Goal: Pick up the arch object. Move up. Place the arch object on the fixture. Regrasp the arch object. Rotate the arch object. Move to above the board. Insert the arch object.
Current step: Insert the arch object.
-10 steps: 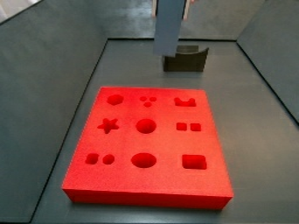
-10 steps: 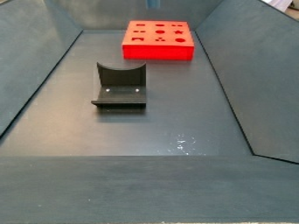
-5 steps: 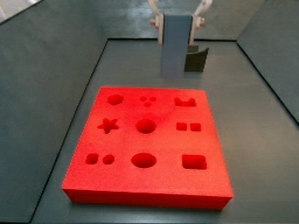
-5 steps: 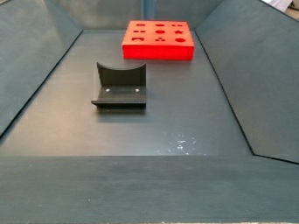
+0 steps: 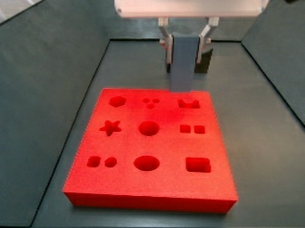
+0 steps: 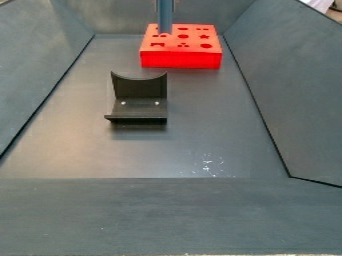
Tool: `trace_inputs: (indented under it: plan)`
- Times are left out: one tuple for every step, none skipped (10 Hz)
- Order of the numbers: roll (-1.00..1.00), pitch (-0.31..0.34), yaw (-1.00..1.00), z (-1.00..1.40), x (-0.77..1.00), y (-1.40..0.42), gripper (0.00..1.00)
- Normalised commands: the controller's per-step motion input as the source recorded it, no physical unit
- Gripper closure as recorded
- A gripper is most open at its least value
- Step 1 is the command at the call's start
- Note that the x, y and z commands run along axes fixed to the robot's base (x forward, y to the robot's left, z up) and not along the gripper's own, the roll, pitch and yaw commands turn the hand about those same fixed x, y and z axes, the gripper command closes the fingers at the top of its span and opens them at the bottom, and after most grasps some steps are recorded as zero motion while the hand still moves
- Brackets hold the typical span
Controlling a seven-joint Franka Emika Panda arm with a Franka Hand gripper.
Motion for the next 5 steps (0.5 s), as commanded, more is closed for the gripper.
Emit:
trace_inputs:
  plan:
    - [0.15, -0.067, 0.00, -0.79, 0.83, -0.46, 1.00]
    - [0.17, 0.000, -0.21, -0.90, 0.82, -0.21, 1.00]
    - [0.21, 0.019, -0.34, -0.83, 0.72, 0.00, 1.00]
    - [0.12, 0.013, -0.26, -0.70, 0.70, 0.03, 1.00]
    - [0.07, 0.007, -0.01, -0.68, 0.81, 0.15, 1.00]
